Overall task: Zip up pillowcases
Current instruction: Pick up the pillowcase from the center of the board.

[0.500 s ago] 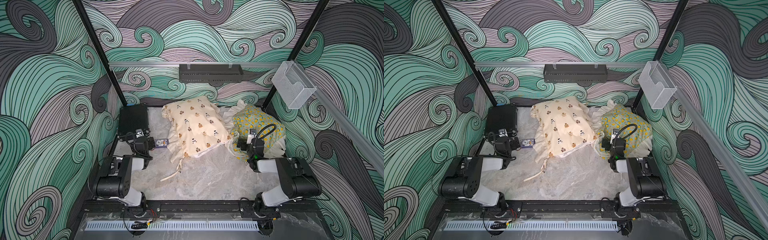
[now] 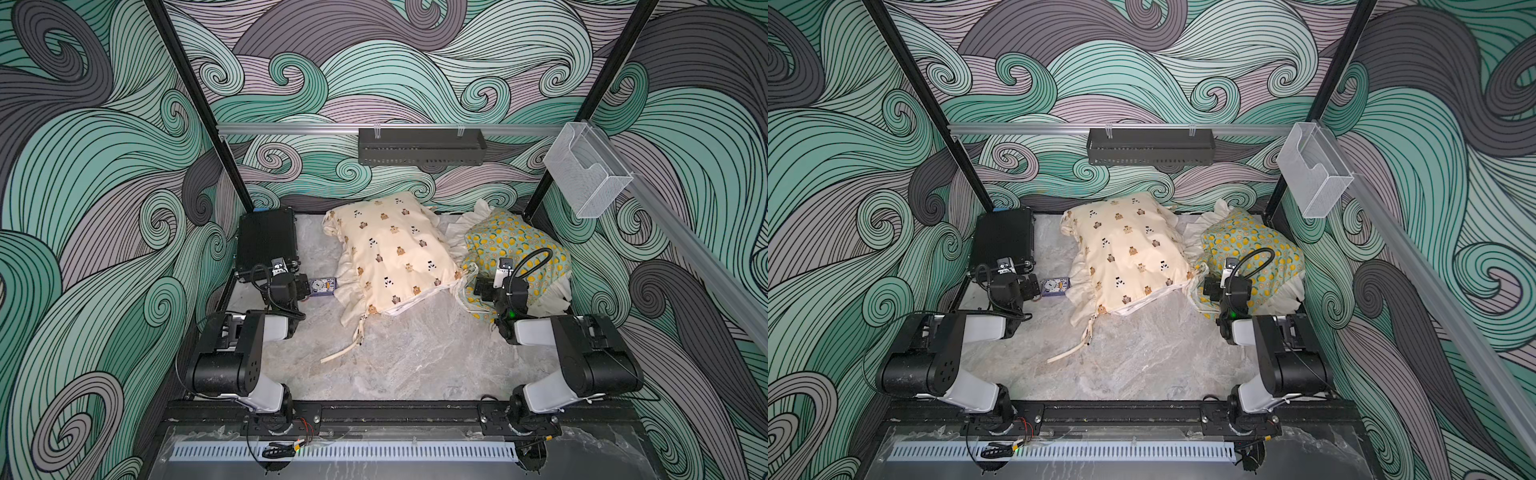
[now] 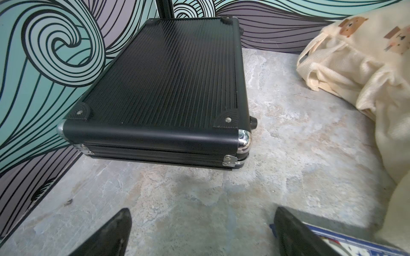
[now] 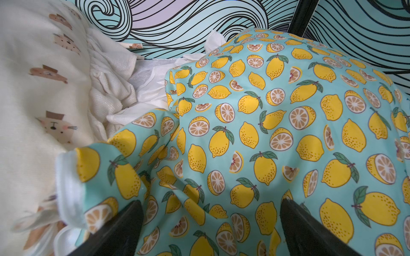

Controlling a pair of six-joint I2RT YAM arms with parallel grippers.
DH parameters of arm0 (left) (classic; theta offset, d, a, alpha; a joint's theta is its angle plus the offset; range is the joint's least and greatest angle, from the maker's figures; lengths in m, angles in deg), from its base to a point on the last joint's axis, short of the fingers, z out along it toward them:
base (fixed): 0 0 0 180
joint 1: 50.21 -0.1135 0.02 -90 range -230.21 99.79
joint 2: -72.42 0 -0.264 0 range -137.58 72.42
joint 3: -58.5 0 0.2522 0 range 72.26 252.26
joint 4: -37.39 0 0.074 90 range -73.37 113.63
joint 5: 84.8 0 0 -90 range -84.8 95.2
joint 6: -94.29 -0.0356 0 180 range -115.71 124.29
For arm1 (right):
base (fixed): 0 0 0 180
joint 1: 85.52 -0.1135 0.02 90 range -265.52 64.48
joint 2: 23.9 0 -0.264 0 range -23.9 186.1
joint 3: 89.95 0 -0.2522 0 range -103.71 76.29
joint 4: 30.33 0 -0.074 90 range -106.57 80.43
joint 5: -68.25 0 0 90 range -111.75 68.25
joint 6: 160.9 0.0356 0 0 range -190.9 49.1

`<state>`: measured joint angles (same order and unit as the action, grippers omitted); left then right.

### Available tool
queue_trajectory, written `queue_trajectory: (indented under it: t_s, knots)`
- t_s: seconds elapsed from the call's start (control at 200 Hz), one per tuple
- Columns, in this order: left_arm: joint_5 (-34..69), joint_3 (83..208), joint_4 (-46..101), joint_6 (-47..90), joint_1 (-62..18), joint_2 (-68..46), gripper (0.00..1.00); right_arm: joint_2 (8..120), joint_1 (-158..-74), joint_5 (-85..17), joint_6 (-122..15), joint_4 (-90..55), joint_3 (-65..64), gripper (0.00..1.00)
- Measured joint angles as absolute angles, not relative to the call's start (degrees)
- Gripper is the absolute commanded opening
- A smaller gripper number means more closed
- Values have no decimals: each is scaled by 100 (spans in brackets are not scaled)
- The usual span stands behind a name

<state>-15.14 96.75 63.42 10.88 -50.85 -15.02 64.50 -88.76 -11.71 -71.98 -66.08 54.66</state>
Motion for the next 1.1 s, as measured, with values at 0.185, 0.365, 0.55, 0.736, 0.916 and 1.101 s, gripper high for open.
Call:
queue_trajectory:
  t_s: [0.185, 0.365, 0.55, 0.736, 0.916, 1.101]
  knots:
    - [-1514, 9675, 6342, 1088, -5083, -1502, 99, 6450, -8876, -1171, -7198, -6606, 5466, 99]
    - [-1514, 9675, 6342, 1088, -5085, -1502, 99, 6450, -8876, -1171, -7198, -6608, 5466, 99]
    - [-1514, 9675, 6342, 1088, -5083, -1502, 98, 6450, -8876, -1171, -7198, -6606, 5466, 99]
    - [-1512, 9675, 6342, 1088, -5083, -1502, 99, 6450, -8876, -1171, -7198, -6608, 5466, 99]
    - [-1398, 9859, 5896, 1070, -5083, -1356, 98, 6439, -8876, -1195, -7201, -6598, 5466, 99]
    - [-1332, 9946, 5400, 1075, -5085, -737, 99, 6120, -8876, -1261, -7198, -6536, 5494, 99]
